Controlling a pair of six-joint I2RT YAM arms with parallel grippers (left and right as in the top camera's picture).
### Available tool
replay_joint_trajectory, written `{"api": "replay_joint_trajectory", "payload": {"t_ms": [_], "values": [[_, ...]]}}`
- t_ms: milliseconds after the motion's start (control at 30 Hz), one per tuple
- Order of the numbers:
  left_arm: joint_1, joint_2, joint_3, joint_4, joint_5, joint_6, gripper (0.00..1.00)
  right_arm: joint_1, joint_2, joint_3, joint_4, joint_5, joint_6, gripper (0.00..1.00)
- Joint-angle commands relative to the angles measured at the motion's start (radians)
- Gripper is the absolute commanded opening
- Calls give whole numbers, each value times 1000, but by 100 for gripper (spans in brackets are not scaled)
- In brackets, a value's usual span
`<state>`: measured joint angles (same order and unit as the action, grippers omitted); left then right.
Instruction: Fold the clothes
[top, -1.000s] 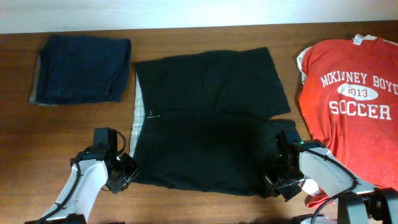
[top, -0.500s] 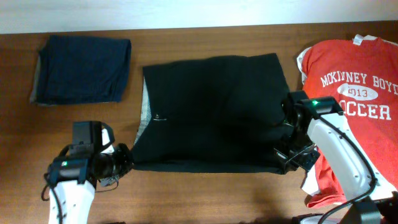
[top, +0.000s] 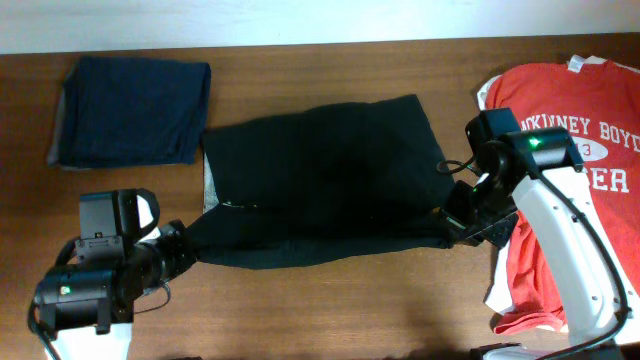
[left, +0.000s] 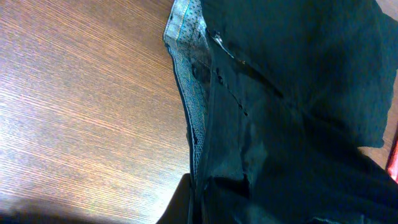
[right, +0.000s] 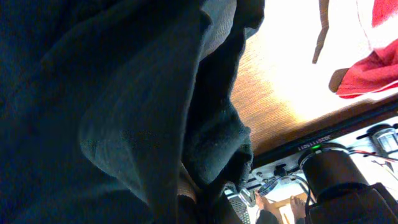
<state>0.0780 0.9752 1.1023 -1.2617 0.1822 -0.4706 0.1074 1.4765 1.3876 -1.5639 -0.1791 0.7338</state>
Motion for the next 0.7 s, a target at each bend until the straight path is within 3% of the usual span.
{"api": "replay_joint_trajectory", "payload": {"t_ms": [0,200,267,367,400,533,567,600,667], "values": [[3,-1,22,-1,-26,17,1,3,-6,19,0,-5,6,4],[3,0,22,0,-27,24,1,3,-6,19,8,-5,6,5],[3,2,22,1,-27,25,1,3,-6,19,16,-5,6,27],[3,7,22,0,-27,25,1,3,-6,19,24,-5,6,25],[3,7,22,0,-28,34,1,4,-6,19,27,-5,6,4],[3,7,22,-5,-49,39,1,4,-6,15,1,-2,6,5],[3,7,22,-5,-49,39,1,5,-6,9,-15,-2,6,13],[3,7,22,-5,-49,39,1,5,-6,1,-18,-1,6,27],[3,7,22,-5,-49,39,1,5,-6,-59,44,-4,7,29]]}}
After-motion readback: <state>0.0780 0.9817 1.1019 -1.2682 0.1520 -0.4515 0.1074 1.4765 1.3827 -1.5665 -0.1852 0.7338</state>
